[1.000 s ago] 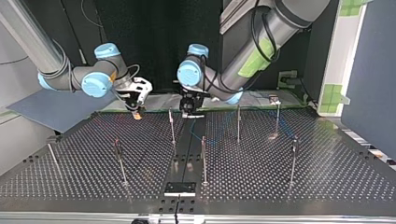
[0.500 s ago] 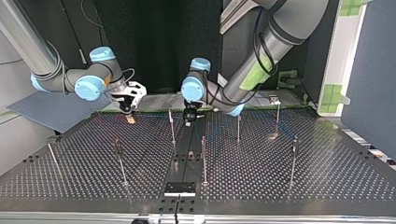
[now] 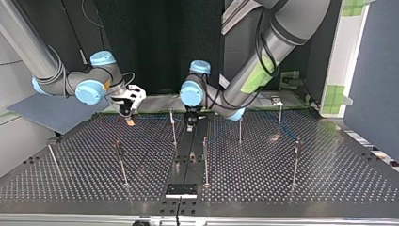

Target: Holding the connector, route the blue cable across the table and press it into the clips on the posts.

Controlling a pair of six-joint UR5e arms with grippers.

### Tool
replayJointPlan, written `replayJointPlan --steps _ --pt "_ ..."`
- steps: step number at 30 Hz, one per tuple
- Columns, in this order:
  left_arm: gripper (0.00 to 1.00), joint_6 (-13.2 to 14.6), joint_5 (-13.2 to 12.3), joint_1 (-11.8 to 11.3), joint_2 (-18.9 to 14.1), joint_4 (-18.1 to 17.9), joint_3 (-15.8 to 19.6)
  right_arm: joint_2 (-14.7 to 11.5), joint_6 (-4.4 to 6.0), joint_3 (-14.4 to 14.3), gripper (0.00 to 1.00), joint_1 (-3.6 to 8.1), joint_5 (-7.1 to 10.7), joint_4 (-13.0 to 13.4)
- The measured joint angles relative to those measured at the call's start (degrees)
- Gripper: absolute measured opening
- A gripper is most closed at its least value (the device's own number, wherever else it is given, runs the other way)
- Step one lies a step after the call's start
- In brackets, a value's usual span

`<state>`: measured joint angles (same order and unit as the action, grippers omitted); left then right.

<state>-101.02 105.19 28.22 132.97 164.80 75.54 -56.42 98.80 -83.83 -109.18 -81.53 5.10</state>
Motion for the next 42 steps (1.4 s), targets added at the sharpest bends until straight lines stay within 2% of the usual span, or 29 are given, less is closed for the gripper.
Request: replayJointPlan --steps 1,13,19,24,28,37,42 --pt "1.0 0.1 0.2 0.2 0.0 0.4 0.0 0.0 -0.04 0.0 0.0 0.07 0.07 0.0" --pt "1.0 2.1 1.1 2.8 -1.2 6.3 0.6 0.0 -0.19 0.0 0.0 0.62 0.51 -0.1" --pt "1.0 2.1 3.2 4.3 -3.5 8.2 2.7 0.0 -0.66 0.0 0.0 1.12 0.71 -0.1" --pt "1.0 2.0 5.7 5.7 -6.0 7.7 4.9 0.0 -0.95 0.0 0.0 1.31 0.94 -0.2" --pt "1.0 1.8 6.7 7.0 -7.4 6.9 6.4 0.0 -1.09 0.0 0.0 1.39 1.13 -0.2" --pt "1.0 0.5 7.2 11.0 -7.7 3.8 7.0 0.0 -1.19 0.0 0.0 2.09 1.19 -0.2" --pt "1.0 -0.2 9.0 13.5 -7.5 1.4 6.8 0.0 -1.21 0.0 0.0 2.49 1.57 -0.2"
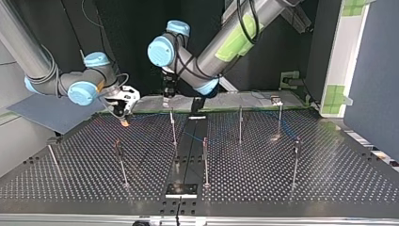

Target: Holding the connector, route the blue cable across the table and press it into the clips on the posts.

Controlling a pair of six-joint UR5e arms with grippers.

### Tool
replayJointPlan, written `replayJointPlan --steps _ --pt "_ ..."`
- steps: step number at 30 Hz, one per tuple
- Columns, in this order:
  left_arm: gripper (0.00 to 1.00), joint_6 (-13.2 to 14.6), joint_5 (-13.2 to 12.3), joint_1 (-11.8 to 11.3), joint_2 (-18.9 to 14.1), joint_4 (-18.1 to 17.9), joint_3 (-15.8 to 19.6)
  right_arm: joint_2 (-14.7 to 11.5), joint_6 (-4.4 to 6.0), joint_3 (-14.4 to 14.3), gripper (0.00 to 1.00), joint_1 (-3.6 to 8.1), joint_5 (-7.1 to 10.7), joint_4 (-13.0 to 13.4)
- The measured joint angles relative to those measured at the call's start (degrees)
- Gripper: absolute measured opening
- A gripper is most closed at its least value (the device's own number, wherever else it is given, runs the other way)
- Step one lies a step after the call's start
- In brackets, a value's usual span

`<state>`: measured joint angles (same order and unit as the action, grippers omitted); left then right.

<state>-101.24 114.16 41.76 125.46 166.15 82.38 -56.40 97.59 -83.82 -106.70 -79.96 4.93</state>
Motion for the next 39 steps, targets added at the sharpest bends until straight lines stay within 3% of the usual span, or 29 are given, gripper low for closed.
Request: replayJointPlan --steps 4,9,22,31,39 --pt "1.0 -0.3 1.4 1.7 0.3 -2.0 -0.1 0.0 -0.02 0.0 0.0 0.38 0.51 0.1" --pt "1.0 -0.8 2.6 2.1 1.1 -3.6 -1.2 0.0 -0.01 0.0 0.0 0.77 1.13 0.0" --pt "1.0 -3.2 5.1 4.1 7.4 1.3 -7.6 -0.2 0.07 0.0 0.0 1.55 2.4 -0.1" --pt "1.0 -3.7 5.7 3.4 11.1 2.2 -11.7 -0.2 0.07 0.0 0.0 1.78 2.43 0.0" --pt "1.0 -3.6 6.9 3.4 14.7 5.2 -15.7 -0.2 0.07 0.0 0.0 1.8 2.39 0.0"
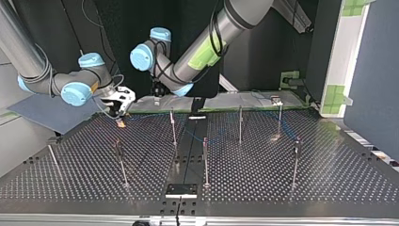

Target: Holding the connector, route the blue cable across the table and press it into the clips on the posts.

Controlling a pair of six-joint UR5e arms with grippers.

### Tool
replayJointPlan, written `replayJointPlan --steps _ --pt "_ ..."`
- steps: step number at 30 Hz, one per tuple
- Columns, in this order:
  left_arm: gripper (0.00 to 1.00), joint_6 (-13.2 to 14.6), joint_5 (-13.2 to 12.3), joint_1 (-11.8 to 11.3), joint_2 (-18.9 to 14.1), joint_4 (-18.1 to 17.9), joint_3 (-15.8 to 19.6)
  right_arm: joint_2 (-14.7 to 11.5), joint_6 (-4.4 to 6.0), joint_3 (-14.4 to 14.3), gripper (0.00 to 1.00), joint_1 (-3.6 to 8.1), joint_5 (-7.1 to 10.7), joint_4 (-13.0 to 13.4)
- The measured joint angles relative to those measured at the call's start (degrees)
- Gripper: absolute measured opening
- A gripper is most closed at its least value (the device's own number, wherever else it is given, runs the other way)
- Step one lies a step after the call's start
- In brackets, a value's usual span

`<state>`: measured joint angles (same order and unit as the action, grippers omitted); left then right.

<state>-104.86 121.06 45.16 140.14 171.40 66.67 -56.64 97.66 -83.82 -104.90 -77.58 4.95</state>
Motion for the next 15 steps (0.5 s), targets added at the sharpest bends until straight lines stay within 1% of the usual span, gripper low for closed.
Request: replayJointPlan --steps 4,12,15 --pt "1.0 -0.1 0.7 0.2 0.8 0.0 -1.9 0.0 0.0 0.0 0.0 0.0 -0.03 0.0" --pt "1.0 -0.4 3.7 1.2 1.0 -1.2 -6.1 0.0 0.0 0.0 0.0 0.03 -0.04 0.1" --pt "1.0 -0.2 5.1 1.1 1.1 -1.6 -7.7 0.0 -0.01 0.0 0.0 0.07 0.01 0.1"
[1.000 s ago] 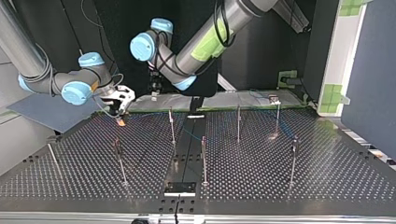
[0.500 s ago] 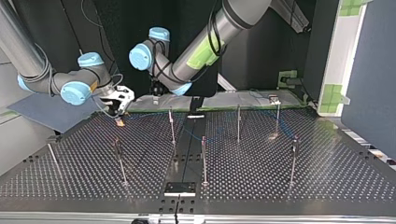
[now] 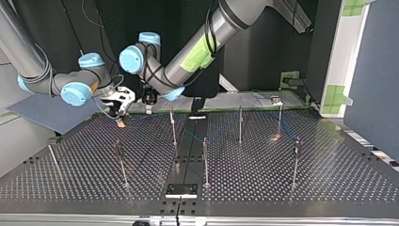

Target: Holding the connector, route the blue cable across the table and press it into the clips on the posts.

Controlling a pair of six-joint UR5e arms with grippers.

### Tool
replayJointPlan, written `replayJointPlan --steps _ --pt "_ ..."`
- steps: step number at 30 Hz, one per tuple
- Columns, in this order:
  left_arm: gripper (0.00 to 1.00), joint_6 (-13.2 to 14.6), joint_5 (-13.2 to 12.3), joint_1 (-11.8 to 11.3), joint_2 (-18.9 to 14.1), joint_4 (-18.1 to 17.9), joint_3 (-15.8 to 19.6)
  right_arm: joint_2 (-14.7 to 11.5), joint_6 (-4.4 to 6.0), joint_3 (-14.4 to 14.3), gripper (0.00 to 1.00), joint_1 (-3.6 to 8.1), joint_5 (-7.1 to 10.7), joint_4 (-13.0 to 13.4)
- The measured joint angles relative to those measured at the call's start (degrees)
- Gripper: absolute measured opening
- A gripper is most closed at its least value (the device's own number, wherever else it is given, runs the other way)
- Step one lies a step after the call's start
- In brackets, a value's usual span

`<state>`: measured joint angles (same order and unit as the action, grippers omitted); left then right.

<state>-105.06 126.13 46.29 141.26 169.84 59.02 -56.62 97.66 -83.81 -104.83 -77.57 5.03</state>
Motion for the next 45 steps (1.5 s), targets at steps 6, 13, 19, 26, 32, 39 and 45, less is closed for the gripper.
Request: replayJointPlan --steps 6,13,19,26,32,39,45 --pt "1.0 0.5 0.3 -0.7 1.0 0.2 -2.5 0.0 0.0 0.0 0.0 0.04 0.46 0.1" --pt "1.0 0.7 0.1 -1.3 4.3 2.1 -5.8 0.0 -0.07 0.2 0.0 0.03 1.21 0.0" --pt "1.0 0.6 0.2 -2.0 6.9 2.2 -8.7 0.0 -0.08 0.3 0.0 0.02 2.22 0.0" --pt "1.0 -0.1 0.2 -2.2 7.4 2.4 -10.4 -0.1 -0.09 0.4 0.0 0.02 2.48 0.0" --pt "0.71 -0.3 0.5 -2.1 7.4 2.3 -9.6 -0.2 -0.08 0.4 0.0 0.02 2.5 0.0" --pt "0.13 0.5 1.2 -1.9 7.4 2.2 -9.5 -0.2 -0.04 0.4 0.0 0.02 2.5 0.0" --pt "0.0 0.3 1.7 -1.7 7.4 2.6 -10.1 -0.2 -0.05 0.4 0.0 0.02 2.5 0.0"
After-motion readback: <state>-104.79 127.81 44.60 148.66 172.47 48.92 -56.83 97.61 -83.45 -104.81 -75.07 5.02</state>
